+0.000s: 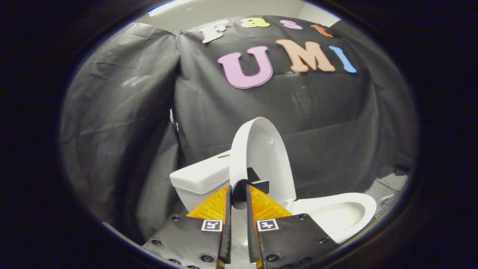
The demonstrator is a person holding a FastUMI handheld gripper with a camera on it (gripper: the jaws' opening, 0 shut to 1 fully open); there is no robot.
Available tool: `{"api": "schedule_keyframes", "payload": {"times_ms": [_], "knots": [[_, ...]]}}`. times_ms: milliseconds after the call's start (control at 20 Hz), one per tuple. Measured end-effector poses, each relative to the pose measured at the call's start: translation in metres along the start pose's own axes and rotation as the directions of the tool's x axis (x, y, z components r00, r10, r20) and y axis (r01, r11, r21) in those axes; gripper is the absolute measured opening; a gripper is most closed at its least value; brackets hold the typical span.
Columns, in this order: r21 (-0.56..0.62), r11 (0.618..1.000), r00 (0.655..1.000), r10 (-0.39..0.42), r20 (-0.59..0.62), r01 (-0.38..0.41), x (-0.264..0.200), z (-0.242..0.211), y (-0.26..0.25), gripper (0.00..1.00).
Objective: Open the toilet lid.
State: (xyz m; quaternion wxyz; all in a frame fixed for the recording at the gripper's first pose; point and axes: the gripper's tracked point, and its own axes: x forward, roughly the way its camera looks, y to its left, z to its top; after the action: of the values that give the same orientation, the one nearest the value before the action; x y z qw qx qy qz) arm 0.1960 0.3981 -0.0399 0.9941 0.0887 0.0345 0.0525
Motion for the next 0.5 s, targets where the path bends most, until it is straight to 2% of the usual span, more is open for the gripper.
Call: {"api": "schedule_keyframes", "payload": {"times_ms": [150,500], "knots": [[-0.068,0.997,0.999,0.031,-0.034,-0.033,0.007,-0.004,0.013,0.19],[-0.103,0.991,0.996,0.077,-0.054,-0.082,0.011,-0.008,0.02,0.19]]}}
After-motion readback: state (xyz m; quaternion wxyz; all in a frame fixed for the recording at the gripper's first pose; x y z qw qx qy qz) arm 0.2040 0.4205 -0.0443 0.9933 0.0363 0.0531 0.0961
